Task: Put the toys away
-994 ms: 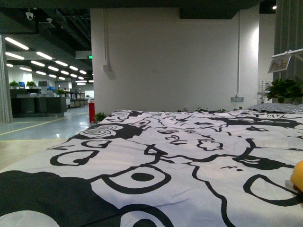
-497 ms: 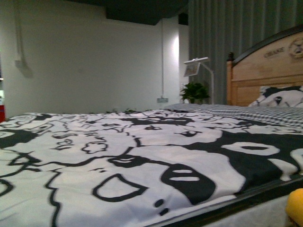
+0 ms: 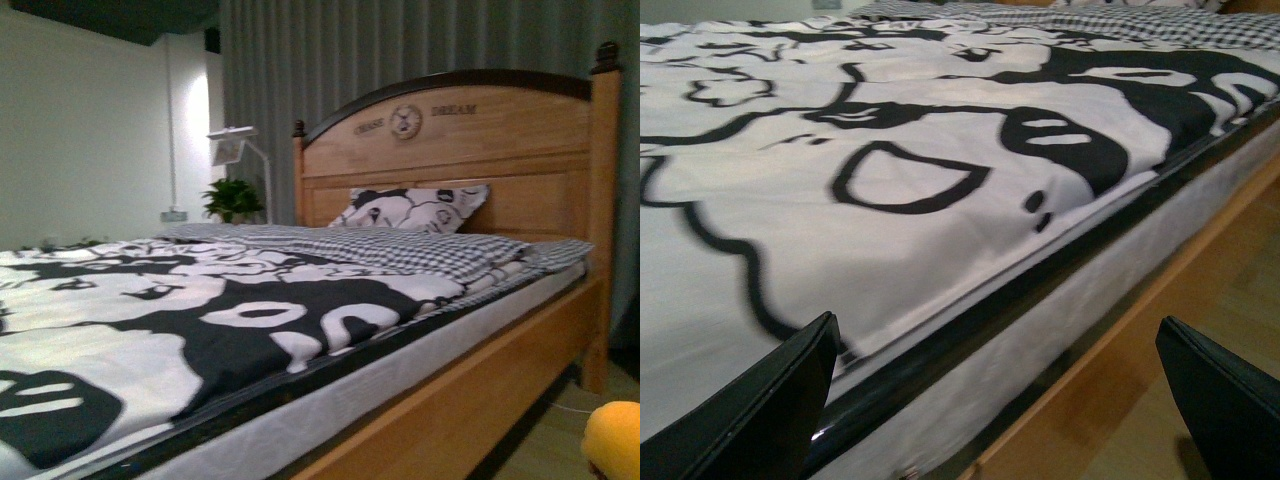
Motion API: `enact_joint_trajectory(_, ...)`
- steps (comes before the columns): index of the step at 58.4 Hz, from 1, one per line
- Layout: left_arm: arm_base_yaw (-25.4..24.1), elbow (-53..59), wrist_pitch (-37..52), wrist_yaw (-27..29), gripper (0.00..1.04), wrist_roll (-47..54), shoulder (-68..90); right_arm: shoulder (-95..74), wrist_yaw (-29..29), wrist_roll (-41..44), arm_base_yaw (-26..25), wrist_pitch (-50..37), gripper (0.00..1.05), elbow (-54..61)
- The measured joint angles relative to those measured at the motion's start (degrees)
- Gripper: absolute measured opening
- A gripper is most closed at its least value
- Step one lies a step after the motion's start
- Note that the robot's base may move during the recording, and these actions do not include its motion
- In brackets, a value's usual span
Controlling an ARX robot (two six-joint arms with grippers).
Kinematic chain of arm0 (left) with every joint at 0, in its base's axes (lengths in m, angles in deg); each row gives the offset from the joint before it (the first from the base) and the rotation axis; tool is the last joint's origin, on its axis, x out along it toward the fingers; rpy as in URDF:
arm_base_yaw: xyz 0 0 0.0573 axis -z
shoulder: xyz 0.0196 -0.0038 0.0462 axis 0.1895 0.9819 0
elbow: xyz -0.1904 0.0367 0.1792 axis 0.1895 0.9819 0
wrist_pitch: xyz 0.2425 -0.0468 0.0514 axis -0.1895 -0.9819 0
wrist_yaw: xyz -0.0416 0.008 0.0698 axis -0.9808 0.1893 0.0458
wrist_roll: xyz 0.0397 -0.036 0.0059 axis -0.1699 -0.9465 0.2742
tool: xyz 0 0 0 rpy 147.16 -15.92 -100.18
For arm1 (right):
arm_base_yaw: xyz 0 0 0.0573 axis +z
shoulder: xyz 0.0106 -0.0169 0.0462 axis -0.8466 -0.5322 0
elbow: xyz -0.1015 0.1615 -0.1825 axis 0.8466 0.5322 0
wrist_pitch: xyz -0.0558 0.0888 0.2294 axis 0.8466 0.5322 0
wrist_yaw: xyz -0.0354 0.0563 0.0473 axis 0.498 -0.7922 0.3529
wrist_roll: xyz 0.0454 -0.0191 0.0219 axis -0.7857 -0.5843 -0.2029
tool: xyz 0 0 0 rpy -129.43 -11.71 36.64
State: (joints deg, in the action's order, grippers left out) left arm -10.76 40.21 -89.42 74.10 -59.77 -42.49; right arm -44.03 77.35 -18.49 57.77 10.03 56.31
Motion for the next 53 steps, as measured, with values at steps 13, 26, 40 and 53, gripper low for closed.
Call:
enact_joint_trajectory(13, 0.0, 0.0, 0.0, 0.2, 0.99, 0.0, 0.0, 0.0, -0.1, 0.0, 0.0, 0.0, 0.08, 0.0)
enact_joint_trajectory(26, 0.0, 0.0, 0.0, 0.2, 0.98, 0.0, 0.0, 0.0, 0.1, 0.0, 0.0, 0.0, 0.08, 0.0)
enact_joint_trajectory(40, 0.0, 0.0, 0.0, 0.2, 0.99, 0.0, 0.0, 0.0, 0.1, 0.0, 0.0, 0.0, 0.08, 0.0)
enact_joint_trajectory(53, 0.1, 0.0, 0.0, -0.1, 0.99, 0.0, 0.0, 0.0, 0.8, 0.0, -0.1, 0.0, 0.08, 0.0)
